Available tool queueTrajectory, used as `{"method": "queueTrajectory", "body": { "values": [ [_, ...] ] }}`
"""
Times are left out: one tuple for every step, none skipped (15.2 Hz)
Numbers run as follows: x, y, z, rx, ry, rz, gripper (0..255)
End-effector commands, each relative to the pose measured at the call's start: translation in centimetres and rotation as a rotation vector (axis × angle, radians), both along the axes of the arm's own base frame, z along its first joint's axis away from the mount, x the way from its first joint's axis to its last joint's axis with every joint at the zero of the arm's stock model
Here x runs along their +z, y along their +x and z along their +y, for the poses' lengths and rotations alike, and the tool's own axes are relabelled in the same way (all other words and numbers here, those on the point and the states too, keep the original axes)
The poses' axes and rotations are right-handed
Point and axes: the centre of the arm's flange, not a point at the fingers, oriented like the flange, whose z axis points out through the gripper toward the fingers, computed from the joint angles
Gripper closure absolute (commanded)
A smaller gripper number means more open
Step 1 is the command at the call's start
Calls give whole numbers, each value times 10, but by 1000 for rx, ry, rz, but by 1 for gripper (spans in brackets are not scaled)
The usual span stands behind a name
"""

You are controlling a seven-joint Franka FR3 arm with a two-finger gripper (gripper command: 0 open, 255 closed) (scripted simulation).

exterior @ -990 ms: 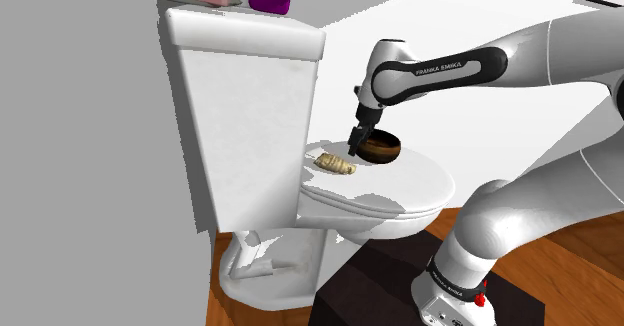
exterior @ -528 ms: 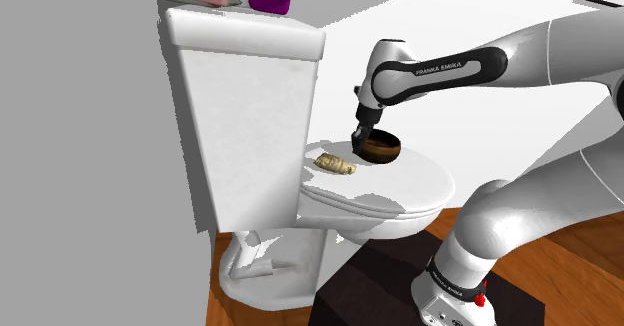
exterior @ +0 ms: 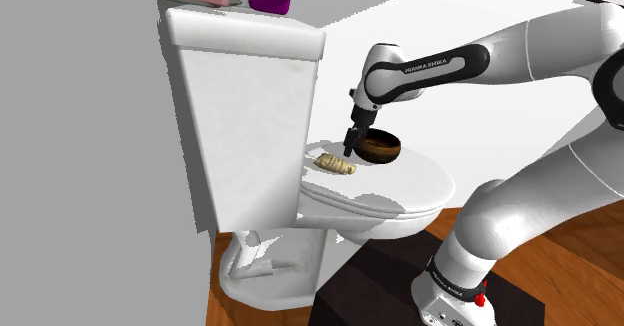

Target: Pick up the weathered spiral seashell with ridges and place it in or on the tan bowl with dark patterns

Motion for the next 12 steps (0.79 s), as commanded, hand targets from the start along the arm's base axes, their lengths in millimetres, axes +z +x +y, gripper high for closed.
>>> {"method": "queueTrajectory", "body": {
  "values": [
    [-20,22,-8,17,50,8,0],
    [-30,33,-12,26,77,13,0],
    [-39,44,-15,35,104,18,0],
    [-41,46,-16,36,108,18,0],
    [-46,46,-15,36,108,18,0],
    [-51,46,-14,36,108,18,0],
    [-56,46,-14,36,108,18,0],
    [-61,46,-13,36,108,18,0],
    [-67,47,-12,36,108,18,0],
    [-72,47,-11,36,108,18,0],
    [-80,47,-10,36,108,18,0],
    [-80,47,-10,36,108,18,0]
  ]
}}
